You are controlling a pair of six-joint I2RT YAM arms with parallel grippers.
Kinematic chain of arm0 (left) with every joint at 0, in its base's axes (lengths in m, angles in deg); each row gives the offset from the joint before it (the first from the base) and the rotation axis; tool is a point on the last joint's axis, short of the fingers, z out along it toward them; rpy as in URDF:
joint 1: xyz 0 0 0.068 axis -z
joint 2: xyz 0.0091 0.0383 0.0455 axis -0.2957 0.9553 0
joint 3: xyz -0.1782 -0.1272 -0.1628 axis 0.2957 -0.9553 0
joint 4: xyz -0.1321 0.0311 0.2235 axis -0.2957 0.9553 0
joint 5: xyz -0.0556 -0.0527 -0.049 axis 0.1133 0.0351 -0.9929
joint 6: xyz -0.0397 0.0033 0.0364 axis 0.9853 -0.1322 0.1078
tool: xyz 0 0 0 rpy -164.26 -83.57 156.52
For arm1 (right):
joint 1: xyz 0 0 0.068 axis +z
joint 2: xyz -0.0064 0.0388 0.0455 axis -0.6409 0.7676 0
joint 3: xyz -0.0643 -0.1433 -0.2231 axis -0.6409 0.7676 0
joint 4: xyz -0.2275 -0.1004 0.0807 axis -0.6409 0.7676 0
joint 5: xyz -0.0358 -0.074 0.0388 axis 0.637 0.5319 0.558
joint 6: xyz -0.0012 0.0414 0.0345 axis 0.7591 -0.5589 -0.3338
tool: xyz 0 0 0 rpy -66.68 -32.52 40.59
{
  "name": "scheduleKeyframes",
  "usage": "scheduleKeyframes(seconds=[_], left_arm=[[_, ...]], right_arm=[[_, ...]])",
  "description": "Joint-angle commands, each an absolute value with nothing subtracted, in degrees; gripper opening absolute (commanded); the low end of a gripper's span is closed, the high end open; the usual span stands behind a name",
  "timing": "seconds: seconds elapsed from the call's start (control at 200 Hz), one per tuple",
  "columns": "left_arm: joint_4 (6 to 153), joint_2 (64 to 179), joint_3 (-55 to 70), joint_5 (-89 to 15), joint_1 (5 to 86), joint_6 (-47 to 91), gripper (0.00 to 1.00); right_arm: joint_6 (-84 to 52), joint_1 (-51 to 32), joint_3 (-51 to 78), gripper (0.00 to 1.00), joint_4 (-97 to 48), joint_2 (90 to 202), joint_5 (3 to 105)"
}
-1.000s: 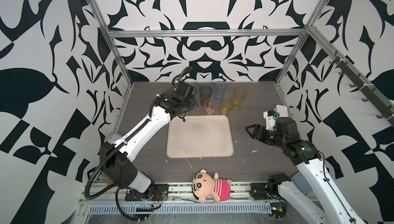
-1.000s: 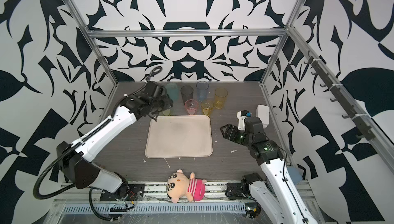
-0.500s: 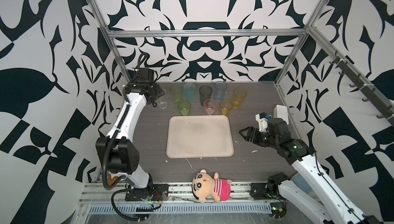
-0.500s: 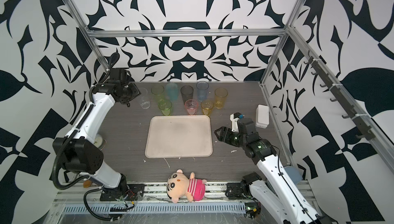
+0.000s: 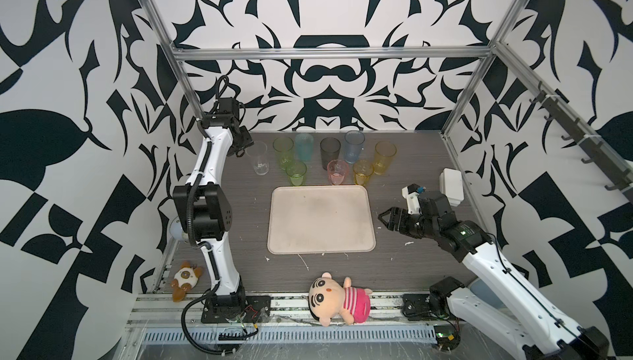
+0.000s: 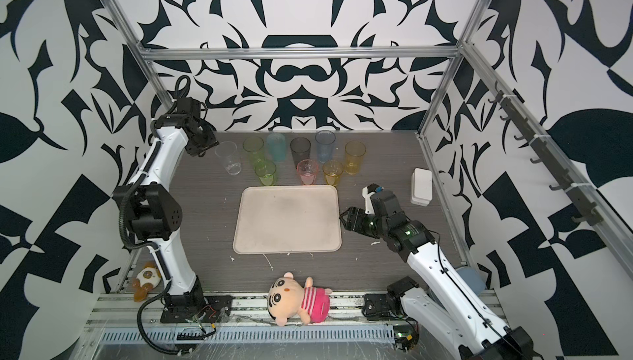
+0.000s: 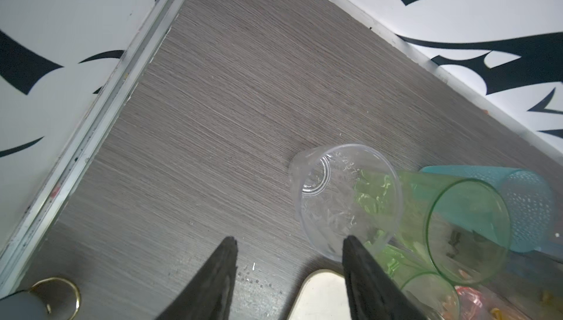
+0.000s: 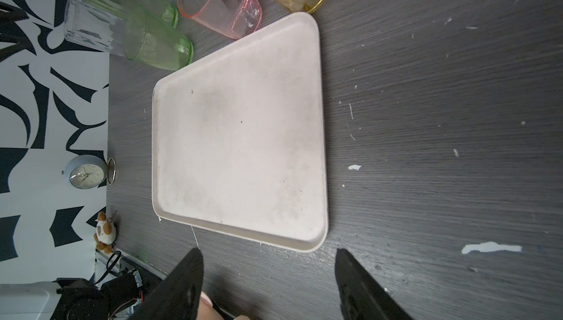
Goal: Place the glasses into the tray
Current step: Pick up the glass from the top-left of the table.
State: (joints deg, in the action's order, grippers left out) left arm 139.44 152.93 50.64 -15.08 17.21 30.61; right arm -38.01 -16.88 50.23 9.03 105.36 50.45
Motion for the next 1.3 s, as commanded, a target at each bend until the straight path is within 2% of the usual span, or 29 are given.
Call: scheduleKeyframes(seconds=[0.0, 0.205, 0.875, 1.035, 1.295], left_arm=[[145.69, 155.02, 54.21, -15.25, 17.29, 28.23, 0.59], [146.65, 158.43, 57.04, -16.72, 17.32, 27.20, 0.56], [147.79, 163.06, 58.72, -18.00, 17.33, 25.62, 0.38], [148.34, 163.66, 58.93, -18.31, 17.37, 25.42, 0.26], [147.89, 163.88, 58.45, -19.05, 17.39, 25.55, 0.22]], right_arm=[[-38.04, -16.42, 50.01, 0.72, 7.48, 105.56, 51.96], [-37.85, -16.22, 49.83, 0.72, 7.49, 106.43, 52.07], [-37.07, -15.69, 49.66, 0.71, 7.74, 108.02, 52.55], [-36.67, -15.69, 49.39, 0.71, 8.11, 108.19, 52.55], [-36.43, -15.60, 48.78, 0.71, 8.69, 108.24, 52.57]])
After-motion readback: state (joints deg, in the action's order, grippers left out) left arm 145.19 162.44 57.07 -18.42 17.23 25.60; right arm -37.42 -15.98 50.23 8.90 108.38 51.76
